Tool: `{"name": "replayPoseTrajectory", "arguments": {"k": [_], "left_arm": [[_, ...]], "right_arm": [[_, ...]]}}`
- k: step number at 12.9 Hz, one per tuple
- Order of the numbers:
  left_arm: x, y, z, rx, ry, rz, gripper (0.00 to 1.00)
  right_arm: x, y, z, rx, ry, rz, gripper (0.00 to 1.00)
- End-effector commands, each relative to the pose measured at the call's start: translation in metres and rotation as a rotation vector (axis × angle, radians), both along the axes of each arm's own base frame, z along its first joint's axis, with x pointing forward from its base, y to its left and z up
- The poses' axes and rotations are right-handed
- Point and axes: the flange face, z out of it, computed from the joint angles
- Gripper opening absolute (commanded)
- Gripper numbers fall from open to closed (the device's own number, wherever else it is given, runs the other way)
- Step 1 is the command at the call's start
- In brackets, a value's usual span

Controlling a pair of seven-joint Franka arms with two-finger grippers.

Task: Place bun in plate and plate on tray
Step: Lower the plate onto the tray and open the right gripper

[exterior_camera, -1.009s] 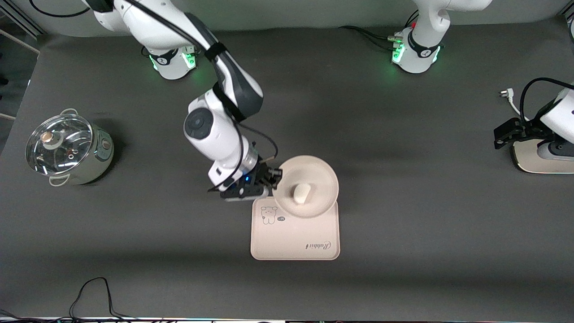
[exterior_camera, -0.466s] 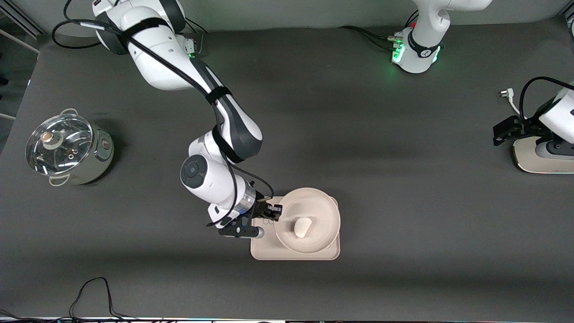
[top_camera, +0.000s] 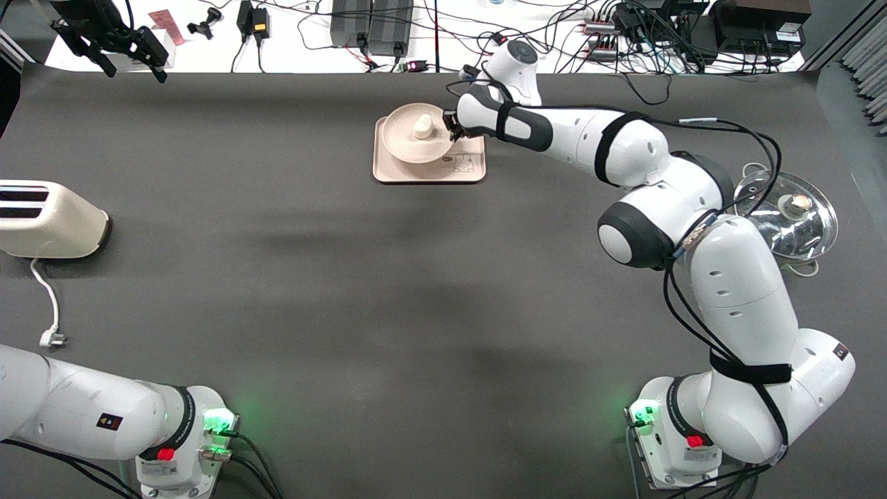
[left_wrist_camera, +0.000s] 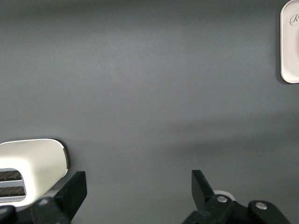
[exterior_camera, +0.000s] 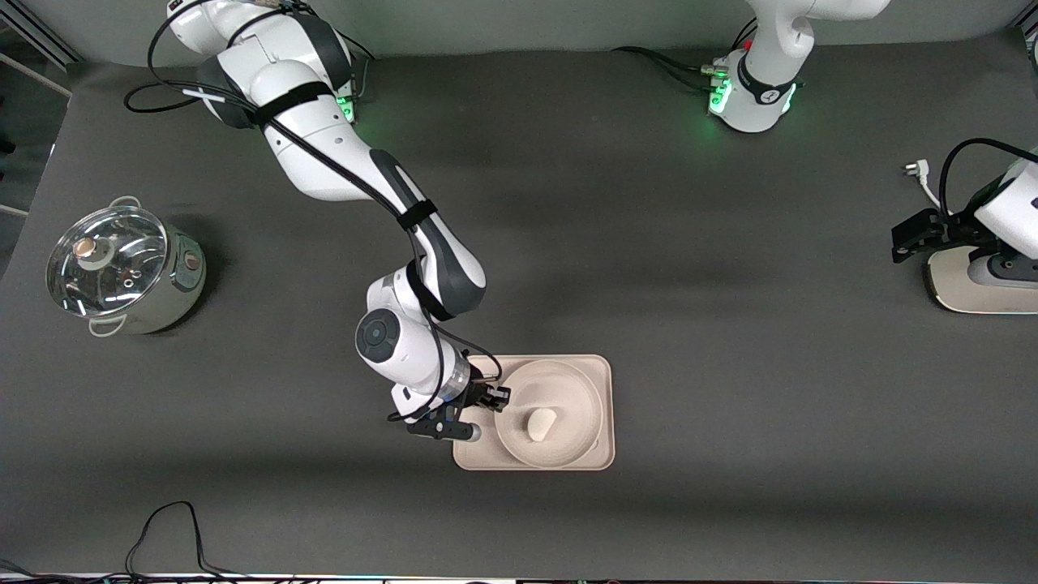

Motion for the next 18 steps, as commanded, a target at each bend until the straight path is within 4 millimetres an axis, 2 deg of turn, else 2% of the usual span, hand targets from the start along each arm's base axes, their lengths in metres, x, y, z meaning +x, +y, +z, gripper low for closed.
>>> {"name": "replayPoseTrajectory", "arguments": {"k": [1,5,6,7,8,9,10,13,15,17,18], "left_arm": [[-0.004,0.001,0.006,0.003,0.002,0.005,1.00],[-0.006,0.000,0.011,0.003,0.008,0.004,1.00],[-0.006,0.001,0.011,0.002,0.010,0.006,1.00],[-0.006,0.001,0.011,0.002,0.008,0.004,1.00],[-0.005,0.001,0.011,0.002,0.010,0.006,1.00],[-0.005,0.001,0.011,0.002,0.007,0.006,1.00],[-0.006,0.002,0.012,0.002,0.007,0.007,1.00],[-0.005,0.017,0.017,-0.015,-0.006,0.033,1.00],[-0.004,0.015,0.023,-0.013,-0.016,0.028,1.00],[-0.003,0.014,0.031,-0.012,-0.030,0.016,1.00],[-0.004,0.013,0.034,-0.011,-0.031,0.012,1.00]], "right_arm": [[0.005,0.002,-0.010,0.028,-0.003,0.006,0.02],[0.002,0.001,-0.021,0.018,0.005,0.023,0.03],[0.003,0.000,-0.021,0.018,0.005,0.022,0.09],[0.002,0.000,-0.021,0.018,0.007,0.021,0.39],[0.003,0.000,-0.020,0.019,0.006,0.020,0.78],[0.003,0.000,-0.015,0.022,0.003,0.019,0.92],[0.004,0.000,-0.007,0.025,0.000,0.017,1.00],[0.005,0.001,0.041,0.033,0.033,0.040,1.00],[0.002,-0.006,0.086,0.023,0.079,0.069,1.00],[0.002,-0.031,0.146,-0.016,0.094,0.079,1.00],[-0.005,-0.047,0.178,-0.045,0.109,0.089,1.00]]}}
